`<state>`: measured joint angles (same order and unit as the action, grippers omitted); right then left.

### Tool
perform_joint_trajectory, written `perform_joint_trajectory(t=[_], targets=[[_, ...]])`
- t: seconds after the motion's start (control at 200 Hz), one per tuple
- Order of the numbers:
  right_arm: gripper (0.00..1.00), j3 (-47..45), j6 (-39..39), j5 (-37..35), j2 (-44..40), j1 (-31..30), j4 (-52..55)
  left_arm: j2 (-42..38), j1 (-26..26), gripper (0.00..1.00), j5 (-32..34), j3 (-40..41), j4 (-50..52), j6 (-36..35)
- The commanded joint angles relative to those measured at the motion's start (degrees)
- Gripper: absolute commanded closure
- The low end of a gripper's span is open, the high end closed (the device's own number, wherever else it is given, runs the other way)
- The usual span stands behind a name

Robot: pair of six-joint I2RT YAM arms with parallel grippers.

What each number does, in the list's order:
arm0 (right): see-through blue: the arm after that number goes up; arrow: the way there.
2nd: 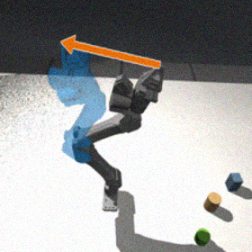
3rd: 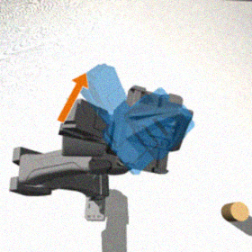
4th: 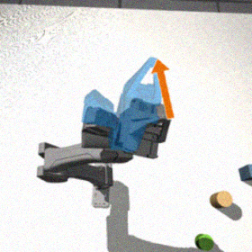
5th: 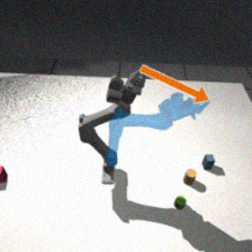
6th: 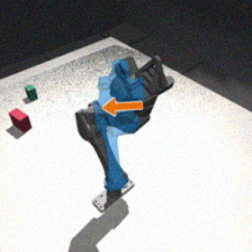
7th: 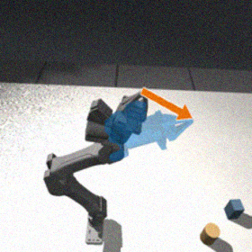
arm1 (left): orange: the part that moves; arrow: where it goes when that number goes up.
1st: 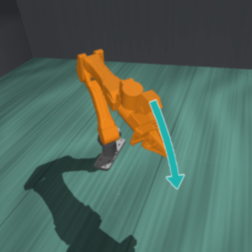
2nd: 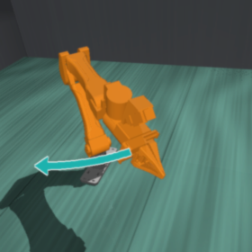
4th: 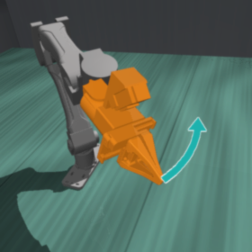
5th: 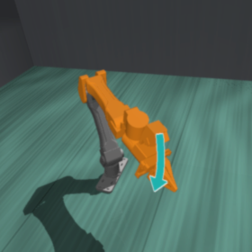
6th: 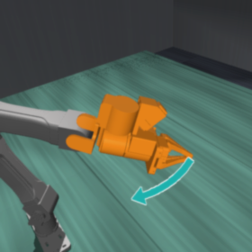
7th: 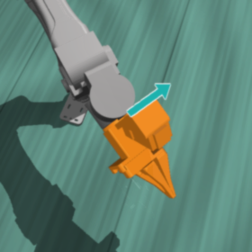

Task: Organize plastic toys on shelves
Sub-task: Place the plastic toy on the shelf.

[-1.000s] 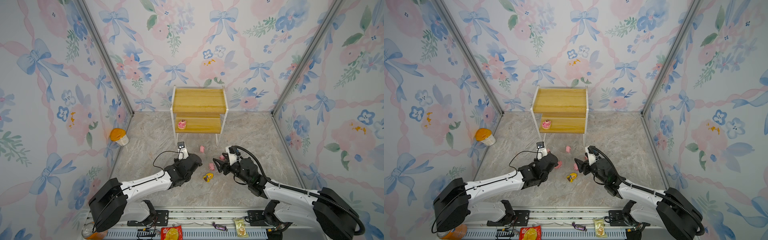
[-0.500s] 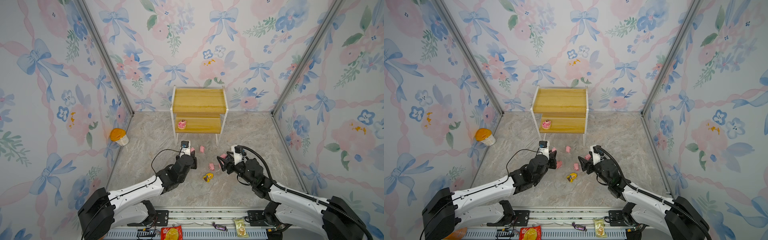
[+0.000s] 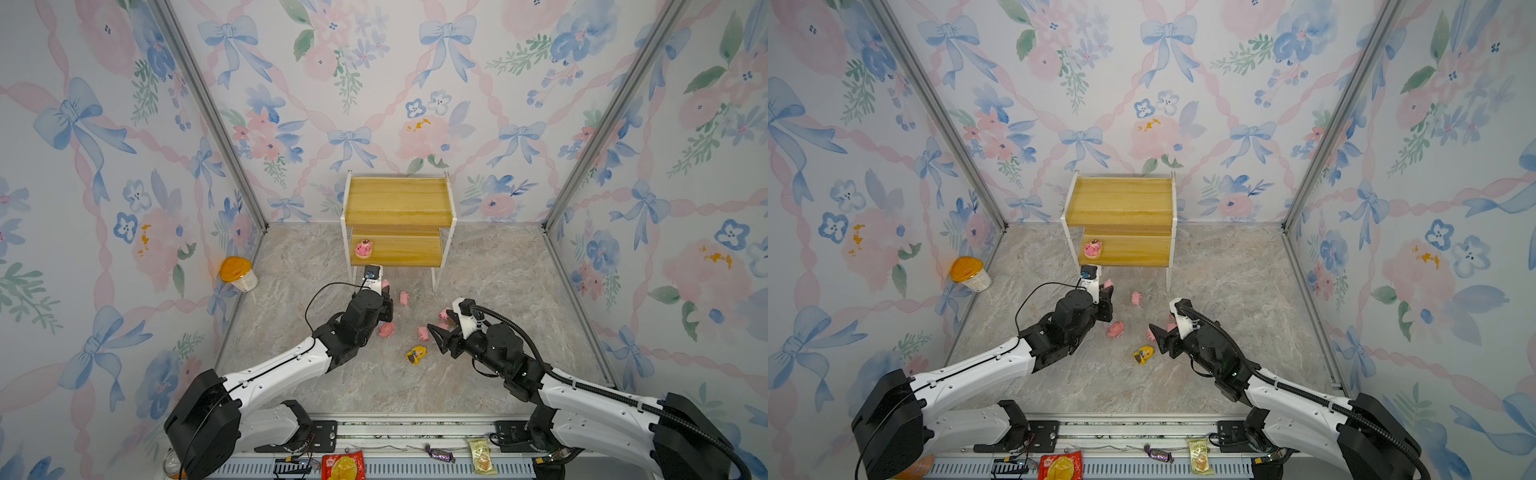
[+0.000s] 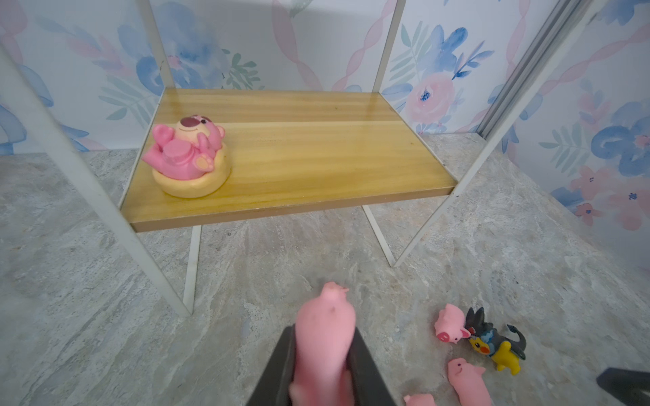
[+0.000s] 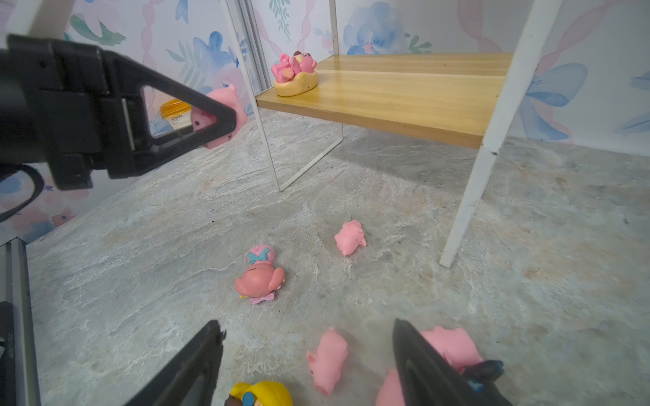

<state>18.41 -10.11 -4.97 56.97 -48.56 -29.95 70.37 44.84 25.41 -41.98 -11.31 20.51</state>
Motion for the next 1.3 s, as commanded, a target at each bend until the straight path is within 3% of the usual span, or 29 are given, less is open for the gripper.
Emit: perform_joint_trajectory(t=[0.0, 0.505, 1.295], targets=[[0.22, 1.18, 3.07, -1.92, -1.63, -1.57, 1.43, 3.57, -0.86, 0.77, -0.79, -3.83, -0.96, -2.47], [0.21, 0.53, 3.56, -2.82, -5.22, -2.39, 2.42, 17.15, -4.56, 0.78, -1.88, -14.17, -3.28, -3.75], [0.20, 0.22, 4.92, -4.34, -6.70, -3.48, 2.96, 21.64, -7.90, 0.78, -0.40, -18.31, -1.45, -3.19]])
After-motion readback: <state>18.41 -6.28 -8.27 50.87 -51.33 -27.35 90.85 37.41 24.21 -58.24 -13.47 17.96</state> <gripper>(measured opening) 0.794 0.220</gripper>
